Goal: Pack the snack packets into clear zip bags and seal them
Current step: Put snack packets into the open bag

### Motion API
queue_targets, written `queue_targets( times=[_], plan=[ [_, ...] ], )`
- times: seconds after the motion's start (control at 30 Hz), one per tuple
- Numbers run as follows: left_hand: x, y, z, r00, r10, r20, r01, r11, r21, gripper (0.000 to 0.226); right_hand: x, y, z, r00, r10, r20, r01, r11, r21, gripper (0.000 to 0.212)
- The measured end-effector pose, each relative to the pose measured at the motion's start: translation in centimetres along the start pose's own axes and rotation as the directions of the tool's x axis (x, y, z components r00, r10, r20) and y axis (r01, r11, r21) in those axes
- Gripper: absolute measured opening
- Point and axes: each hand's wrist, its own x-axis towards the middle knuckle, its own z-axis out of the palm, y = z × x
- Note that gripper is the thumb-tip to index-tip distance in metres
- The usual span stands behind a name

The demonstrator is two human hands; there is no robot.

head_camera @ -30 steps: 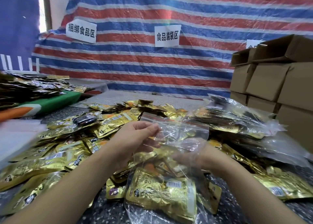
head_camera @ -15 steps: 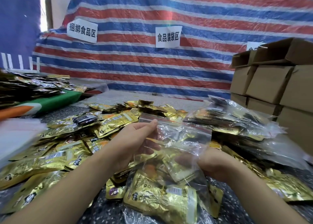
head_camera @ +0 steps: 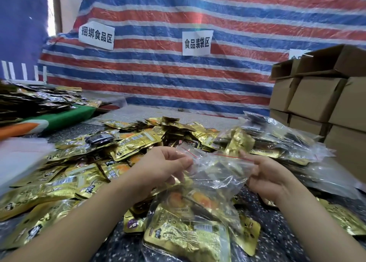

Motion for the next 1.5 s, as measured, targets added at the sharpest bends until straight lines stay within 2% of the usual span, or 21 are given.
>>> queue_targets(
  times=[0.17, 0.3, 0.4, 0.57, 0.67, 0.87, 1.1, 1.17, 1.3, 1.5],
  plan=[
    [-0.1, -0.2, 0.3, 0.999, 0.032, 0.019, -0.034, 0.993, 0.111, 0.013, -1.1, -0.9, 0.8, 0.983, -0.153, 0.104, 0.133, 0.974, 0.182, 0.029],
    [0.2, -0.8, 0.7, 0.996, 0.058, -0.063, -0.048, 0.987, 0.156, 0.012, -1.9, -1.5, 1.6, 0.941, -0.323, 0.103, 0.294, 0.928, 0.228, 0.037],
    [0.3, -1.0, 0.8, 0.993, 0.08, -0.087, -0.064, 0.983, 0.17, 0.011, -2.1, -1.3, 1.9, 0.926, -0.365, 0.091, 0.355, 0.928, 0.116, 0.036],
    [0.4, -1.1, 0.8, 0.982, 0.094, -0.161, -0.058, 0.976, 0.212, 0.019, -2.3, -0.6, 2.8, 0.934, -0.357, 0.019, 0.357, 0.934, -0.002, 0.044],
    [0.5, -1.0, 0.9, 0.963, 0.14, -0.229, -0.087, 0.97, 0.227, 0.024, -2.2, -0.5, 2.9, 0.897, -0.441, 0.012, 0.441, 0.894, -0.077, 0.04],
    [0.7, -0.9, 0.9, 0.955, 0.147, -0.256, -0.1, 0.977, 0.188, 0.035, -1.7, 0.2, 2.9, 0.854, -0.51, 0.104, 0.517, 0.811, -0.272, 0.044],
    [0.7, -0.4, 0.9, 0.97, 0.087, -0.228, -0.086, 0.996, 0.016, 0.041, -1.7, 0.3, 2.6, 0.837, -0.487, 0.249, 0.546, 0.773, -0.323, 0.043],
    [0.7, -0.3, 1.0, 0.974, 0.07, -0.217, -0.071, 0.997, 0.001, 0.047, -1.9, 0.4, 2.6, 0.841, -0.446, 0.307, 0.538, 0.752, -0.381, 0.045],
    [0.6, -0.4, 1.1, 0.978, 0.085, -0.191, -0.083, 0.996, 0.015, 0.059, -1.8, 0.7, 2.5, 0.843, -0.421, 0.335, 0.537, 0.692, -0.482, 0.041],
    [0.6, -0.5, 1.2, 0.983, 0.126, -0.135, -0.128, 0.992, -0.008, 0.056, -1.7, 1.3, 2.9, 0.814, -0.413, 0.408, 0.579, 0.629, -0.52, 0.039]
  ],
)
